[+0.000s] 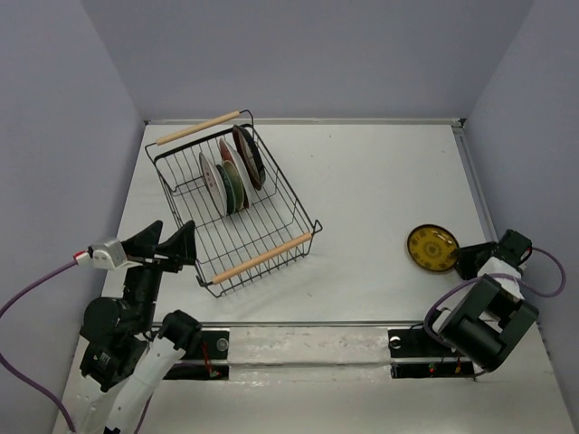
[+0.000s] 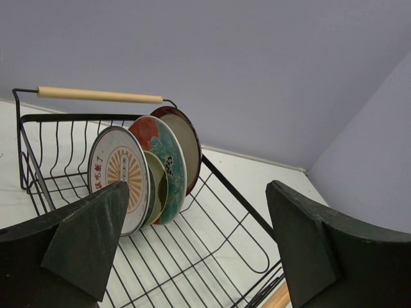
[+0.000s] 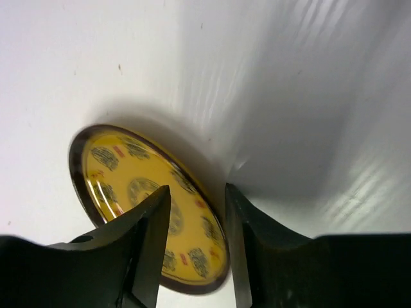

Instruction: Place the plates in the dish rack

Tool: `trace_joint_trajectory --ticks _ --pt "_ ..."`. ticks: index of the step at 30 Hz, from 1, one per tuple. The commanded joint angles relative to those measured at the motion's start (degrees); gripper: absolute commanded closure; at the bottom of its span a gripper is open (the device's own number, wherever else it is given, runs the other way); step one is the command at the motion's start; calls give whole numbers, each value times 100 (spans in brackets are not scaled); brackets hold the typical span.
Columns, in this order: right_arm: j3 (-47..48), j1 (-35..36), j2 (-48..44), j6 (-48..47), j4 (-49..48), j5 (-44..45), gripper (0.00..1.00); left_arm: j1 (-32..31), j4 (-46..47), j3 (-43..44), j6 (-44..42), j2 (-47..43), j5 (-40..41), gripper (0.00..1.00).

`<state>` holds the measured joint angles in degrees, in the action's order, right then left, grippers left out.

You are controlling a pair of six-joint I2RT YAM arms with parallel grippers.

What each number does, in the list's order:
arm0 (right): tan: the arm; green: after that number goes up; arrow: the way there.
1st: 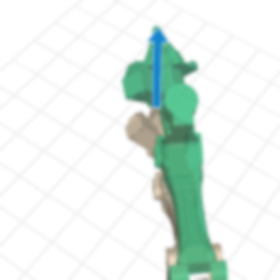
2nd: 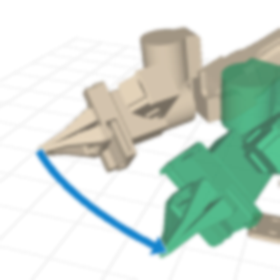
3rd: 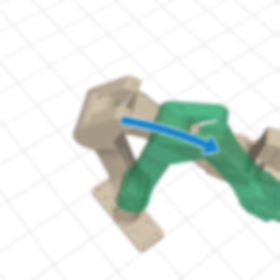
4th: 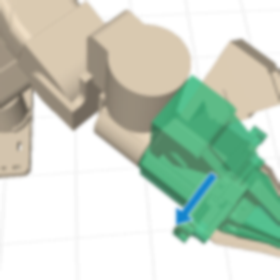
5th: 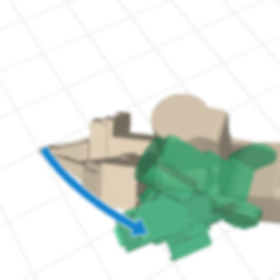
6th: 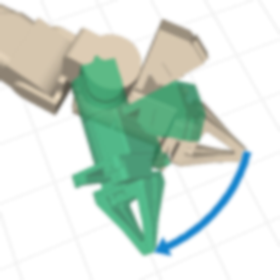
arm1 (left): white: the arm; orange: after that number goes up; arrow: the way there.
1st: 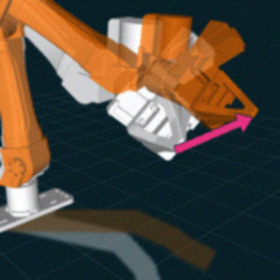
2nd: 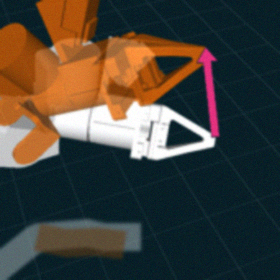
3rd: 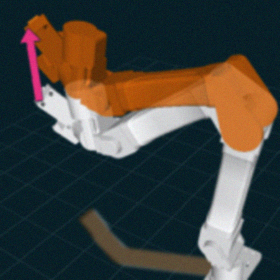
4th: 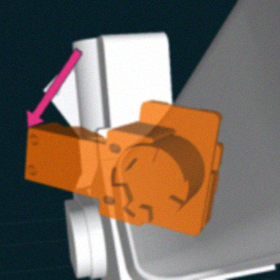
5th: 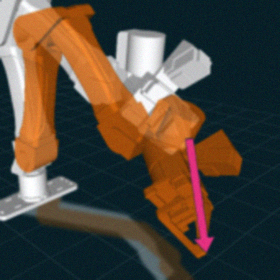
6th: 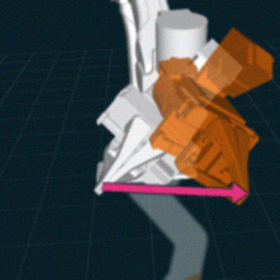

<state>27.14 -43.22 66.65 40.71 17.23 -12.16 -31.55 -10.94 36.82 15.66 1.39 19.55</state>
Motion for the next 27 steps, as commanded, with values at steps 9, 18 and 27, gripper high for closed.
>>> trace_joint_trajectory --ticks 9,18,27 --pt "-912 112 -1167 113 -1768 -1939 93 -27 198 1 -63 388 -4 1" --pt "1398 2482 -2588 183 -730 -788 93 -18 452 62 -63 1073 -829 1" --pt "3437 5849 -904 -282 -1003 -120 93 -9 996 493 534 2383 -2848 1"
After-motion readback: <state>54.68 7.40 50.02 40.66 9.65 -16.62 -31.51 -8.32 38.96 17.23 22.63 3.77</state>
